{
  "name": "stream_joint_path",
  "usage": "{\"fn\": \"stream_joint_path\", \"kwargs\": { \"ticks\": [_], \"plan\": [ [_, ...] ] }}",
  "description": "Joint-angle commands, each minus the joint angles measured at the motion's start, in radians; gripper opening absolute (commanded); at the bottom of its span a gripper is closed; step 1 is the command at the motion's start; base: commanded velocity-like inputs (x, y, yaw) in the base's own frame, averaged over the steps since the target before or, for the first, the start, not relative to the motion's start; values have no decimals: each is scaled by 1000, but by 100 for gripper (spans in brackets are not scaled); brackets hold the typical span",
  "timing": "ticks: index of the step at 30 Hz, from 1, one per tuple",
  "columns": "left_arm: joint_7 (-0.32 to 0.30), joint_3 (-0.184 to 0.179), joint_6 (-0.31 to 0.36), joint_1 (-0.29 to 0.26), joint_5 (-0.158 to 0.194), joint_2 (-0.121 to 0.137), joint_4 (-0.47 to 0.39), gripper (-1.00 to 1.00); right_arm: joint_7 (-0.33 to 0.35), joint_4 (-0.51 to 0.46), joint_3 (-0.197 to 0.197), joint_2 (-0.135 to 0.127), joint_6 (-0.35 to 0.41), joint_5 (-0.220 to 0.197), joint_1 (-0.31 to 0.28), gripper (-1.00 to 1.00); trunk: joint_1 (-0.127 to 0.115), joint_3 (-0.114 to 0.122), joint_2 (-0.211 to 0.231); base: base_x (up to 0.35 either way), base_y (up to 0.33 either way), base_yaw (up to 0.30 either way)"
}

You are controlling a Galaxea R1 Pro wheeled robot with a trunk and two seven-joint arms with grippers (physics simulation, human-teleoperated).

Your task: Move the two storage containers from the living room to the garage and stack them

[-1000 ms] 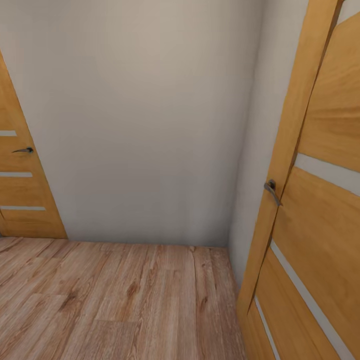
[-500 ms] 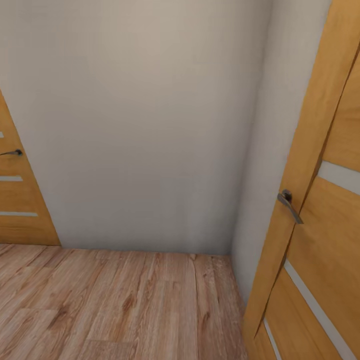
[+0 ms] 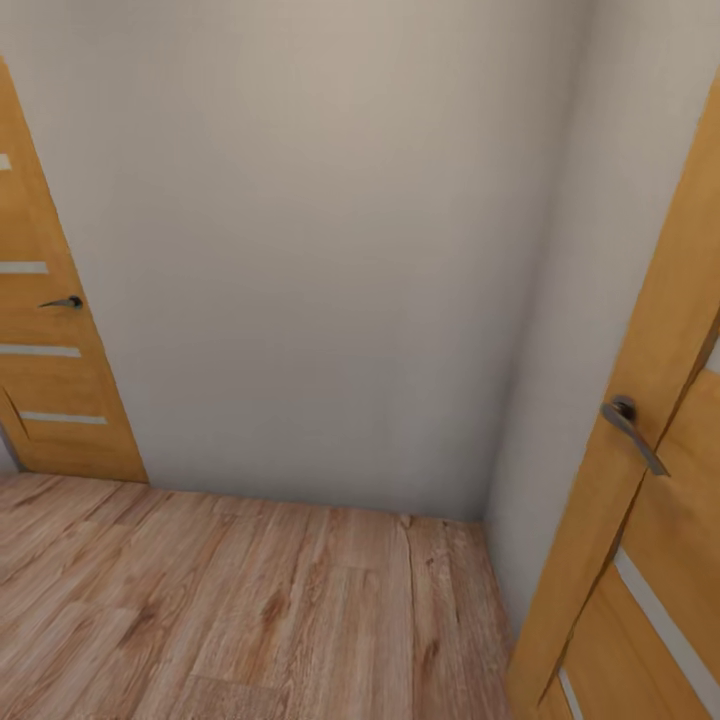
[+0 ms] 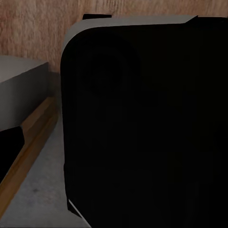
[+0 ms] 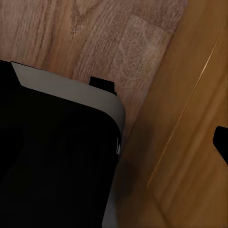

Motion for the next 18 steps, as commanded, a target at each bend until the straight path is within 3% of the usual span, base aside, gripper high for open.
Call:
{"fn": "stream_joint_path", "kwargs": {
  "ticks": [1,14,18],
  "plan": [
    [-1,2,-2,-1,1,0,0,100,-1,1,7,0,-4,-6,0,100,0,-1,0,1,0,121],
    [-1,3,-2,-1,1,0,1,100,-1,1,7,-2,-4,-6,0,100,0,-1,0,51,0,22],
    [-1,3,-2,-1,1,0,1,100,-1,1,7,-2,-4,-6,0,100,0,-1,0,226,0,0]
  ]
}}
